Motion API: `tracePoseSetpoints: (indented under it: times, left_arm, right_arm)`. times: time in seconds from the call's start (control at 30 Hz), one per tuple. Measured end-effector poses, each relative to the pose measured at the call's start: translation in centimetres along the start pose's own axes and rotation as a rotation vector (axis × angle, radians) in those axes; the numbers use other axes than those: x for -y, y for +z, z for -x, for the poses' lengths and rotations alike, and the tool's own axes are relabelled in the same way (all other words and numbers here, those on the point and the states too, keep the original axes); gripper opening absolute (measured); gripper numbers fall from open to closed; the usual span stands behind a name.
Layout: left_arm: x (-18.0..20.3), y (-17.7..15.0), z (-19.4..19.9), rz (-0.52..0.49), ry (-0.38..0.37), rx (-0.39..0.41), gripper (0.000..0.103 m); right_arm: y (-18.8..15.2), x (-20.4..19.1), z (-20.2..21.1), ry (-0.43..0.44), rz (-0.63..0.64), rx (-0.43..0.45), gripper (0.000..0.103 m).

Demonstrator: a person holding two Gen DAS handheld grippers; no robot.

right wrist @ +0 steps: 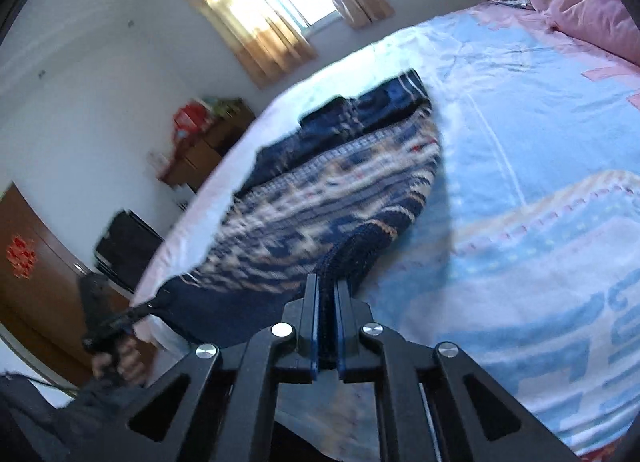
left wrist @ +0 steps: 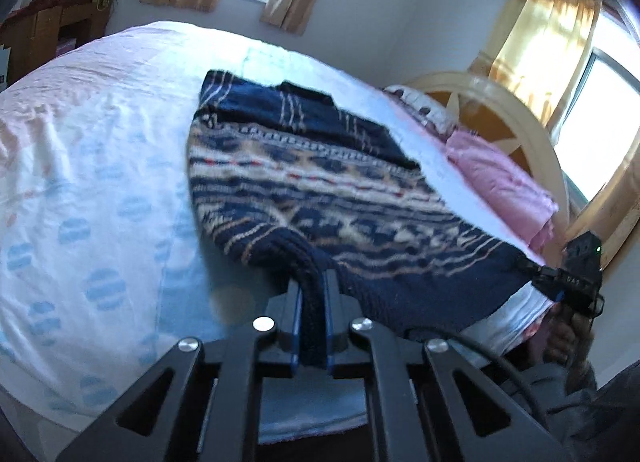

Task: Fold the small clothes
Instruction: 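Lift the hem with both tools and fold it over toward the collar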

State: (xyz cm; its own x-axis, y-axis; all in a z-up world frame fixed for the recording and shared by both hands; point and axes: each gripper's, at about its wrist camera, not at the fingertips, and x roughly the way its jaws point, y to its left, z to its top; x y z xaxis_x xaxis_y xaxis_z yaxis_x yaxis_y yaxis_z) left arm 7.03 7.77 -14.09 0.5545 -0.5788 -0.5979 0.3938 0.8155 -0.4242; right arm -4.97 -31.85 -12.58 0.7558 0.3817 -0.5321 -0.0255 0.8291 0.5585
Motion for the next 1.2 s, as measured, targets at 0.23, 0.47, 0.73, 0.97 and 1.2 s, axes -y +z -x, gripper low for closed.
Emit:
tracePoseSetpoints:
  times: [0.23,0.47,0.73,0.97,1.2]
  left_arm:
    - [-1.3,3.0,0.6,0.076,-0.079,0.039,0.009]
    - [-1.6,6.0,0.8,0.083,-0.114,0.094,0.008]
    - [-1.8,9.2,1.0,0.093,-0.154,0.160,0.008]
    - [-3.0,12.4,-1.8,0.129,-0.174,0.153,0.008]
    - [-4.8,16.8,-5.9,0.179,-0.183,0.132,0.008]
  right_arm:
    - [2.9,-0.4,0.3,0.036,-0.044,0.062,0.005]
    - [6.8,-0.3,0.0,0.067,-0.102,0.112,0.005]
    - [10.3,-2.3,0.9,0.097,-0.066,0.165,0.005]
    - [13.4,-1.9,-1.2,0.100,-0.084,0.163,0.005]
    - [17.6,-0.1,-5.7,0.084,-0.132,0.118,0.005]
